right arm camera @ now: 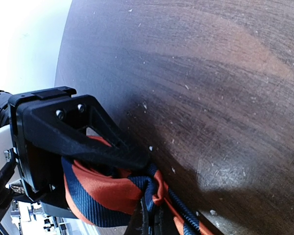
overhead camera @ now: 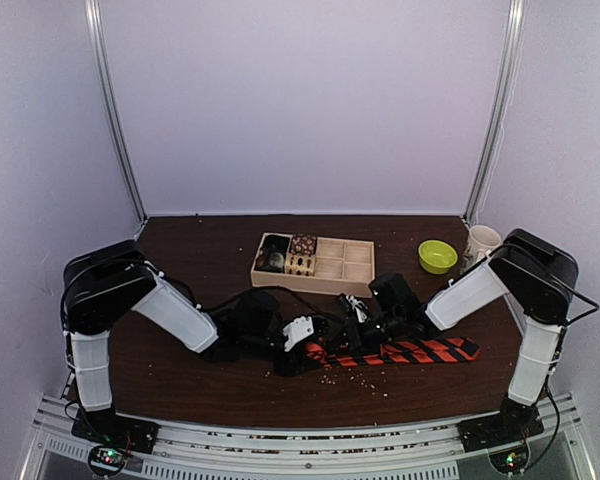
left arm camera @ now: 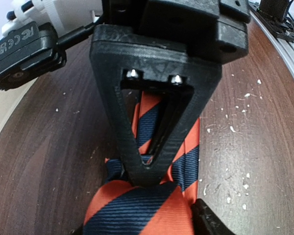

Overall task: Roll the ties
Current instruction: Roll the tie at the center of the board.

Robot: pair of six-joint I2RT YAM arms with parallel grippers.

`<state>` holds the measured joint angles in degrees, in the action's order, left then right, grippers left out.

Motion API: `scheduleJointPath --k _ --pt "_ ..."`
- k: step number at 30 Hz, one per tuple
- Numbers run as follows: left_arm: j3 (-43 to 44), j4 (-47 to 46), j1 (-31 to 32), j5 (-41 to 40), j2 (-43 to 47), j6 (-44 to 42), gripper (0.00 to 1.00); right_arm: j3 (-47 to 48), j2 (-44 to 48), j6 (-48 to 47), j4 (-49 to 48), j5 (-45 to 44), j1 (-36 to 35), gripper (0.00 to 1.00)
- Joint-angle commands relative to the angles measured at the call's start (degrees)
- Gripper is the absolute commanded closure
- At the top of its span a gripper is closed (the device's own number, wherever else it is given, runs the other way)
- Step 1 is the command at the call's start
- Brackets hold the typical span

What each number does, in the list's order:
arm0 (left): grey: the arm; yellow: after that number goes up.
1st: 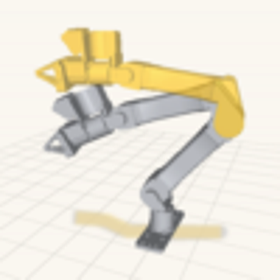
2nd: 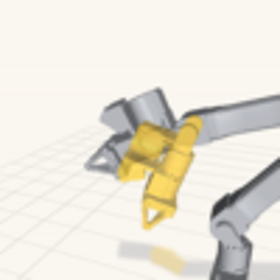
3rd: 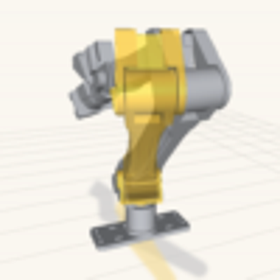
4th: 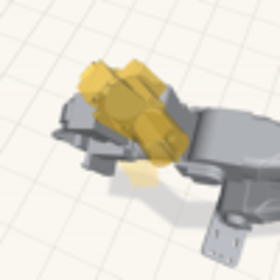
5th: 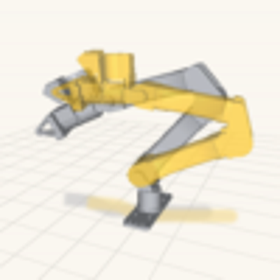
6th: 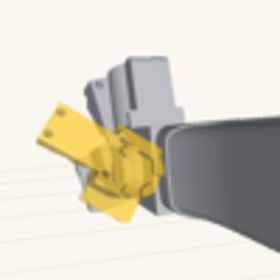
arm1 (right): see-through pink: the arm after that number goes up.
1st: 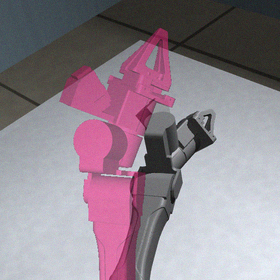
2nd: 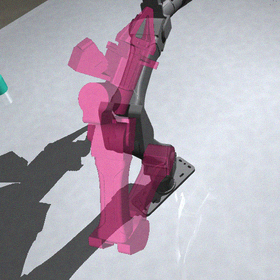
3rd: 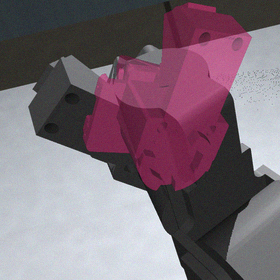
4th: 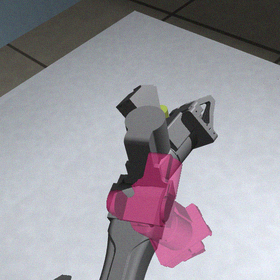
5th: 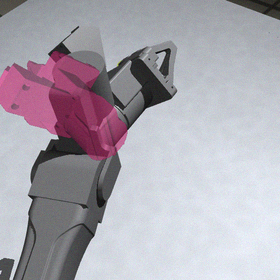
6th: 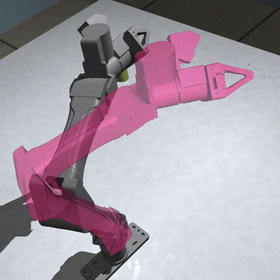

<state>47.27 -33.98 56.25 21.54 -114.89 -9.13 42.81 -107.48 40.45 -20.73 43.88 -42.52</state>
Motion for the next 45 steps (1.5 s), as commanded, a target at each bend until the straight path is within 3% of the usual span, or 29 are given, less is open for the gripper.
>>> scheduleJointPath --k 1,4,8,13,19,22,25,28,29,31,38,45 --pt "1.6 2.69 0.53 -0.86 0.0 0.05 0.51 -2.03 -1.75 -0.41 2.0 -2.21 -0.72 1.0" --pt "2.72 7.26 0.53 -1.07 0.29 -1.61 0.64 -2.42 -0.5 -0.68 2.66 -2.07 -0.6 1.0" --pt "2.95 14.31 0.61 -2.61 1.2 -4.08 0.72 -3.85 4.88 0.27 3.31 -1.0 0.71 0.78" --pt "2.57 20.17 0.62 -4.53 1.73 -6.77 0.74 -3.74 12.1 2.33 4.61 -0.07 1.23 0.55" --pt "3.63 22.99 0.57 -5.35 1.33 -8.65 0.74 -0.74 9.81 5.82 3.63 1.57 -0.77 0.48" --pt "3.8 23.02 0.62 -5.31 1.21 -8.94 0.74 1.12 6.95 5.57 4.81 0.78 -2.13 0.52" --pt "3.72 23.07 0.62 -5.37 1.19 -9.18 0.73 1.5 5.31 5.19 5.51 0.22 -2.39 0.62" --pt "3.39 22.64 0.62 -5.7 1.21 -9.48 0.73 0.77 5.38 4.54 6.57 -0.84 -2.4 0.95" --pt "3.24 22.36 0.62 -5.91 1.17 -9.5 0.71 0.37 5.73 4.48 6.9 -1.24 -2.34 1.0" --pt "2.97 21.34 0.57 -6.26 1.28 -9.22 0.66 -0.77 6.17 4.53 7.02 -1.59 -2.25 1.0" --pt "0.82 12.63 0.01 -4.78 3.93 -5.78 0.33 -5.7 6.36 6.15 4.1 -1.69 -1.39 1.0" --pt "-4.44 -3.52 0.09 -0.36 4.72 -0.86 0.14 -9.04 4.4 5.68 1.8 -2.53 2.0 1.0"
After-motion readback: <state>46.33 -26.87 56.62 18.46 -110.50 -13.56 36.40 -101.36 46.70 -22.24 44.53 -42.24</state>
